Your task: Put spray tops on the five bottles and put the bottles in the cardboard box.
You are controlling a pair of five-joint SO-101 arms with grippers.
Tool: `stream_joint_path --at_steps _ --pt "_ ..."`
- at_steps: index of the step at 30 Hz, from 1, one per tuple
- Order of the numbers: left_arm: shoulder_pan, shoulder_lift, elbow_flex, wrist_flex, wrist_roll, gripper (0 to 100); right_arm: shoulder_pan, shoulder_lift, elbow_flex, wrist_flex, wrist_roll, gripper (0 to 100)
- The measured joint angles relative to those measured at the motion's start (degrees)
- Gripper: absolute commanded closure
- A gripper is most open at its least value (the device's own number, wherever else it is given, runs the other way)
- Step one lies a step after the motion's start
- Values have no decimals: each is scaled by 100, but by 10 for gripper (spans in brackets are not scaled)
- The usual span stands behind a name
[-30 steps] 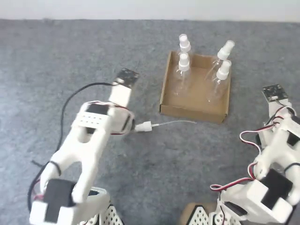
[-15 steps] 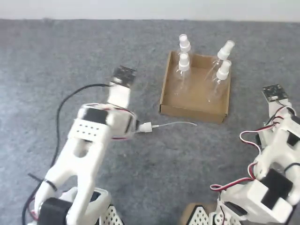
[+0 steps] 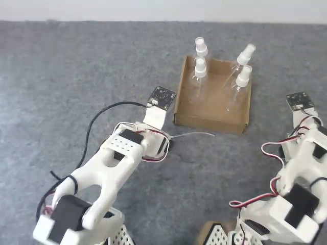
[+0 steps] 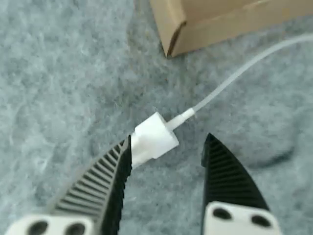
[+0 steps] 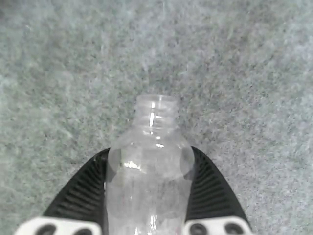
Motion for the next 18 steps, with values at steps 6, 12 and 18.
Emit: stream_joint_path --at_steps 6,12,18 --pt "-378 -35 141 114 -185 786 0 0 0 0 0 988" --pt "-1125 -352 290 519 -862 785 0 0 0 0 0 988" --pt "-1846 -756 290 677 -1345 785 0 0 0 0 0 988"
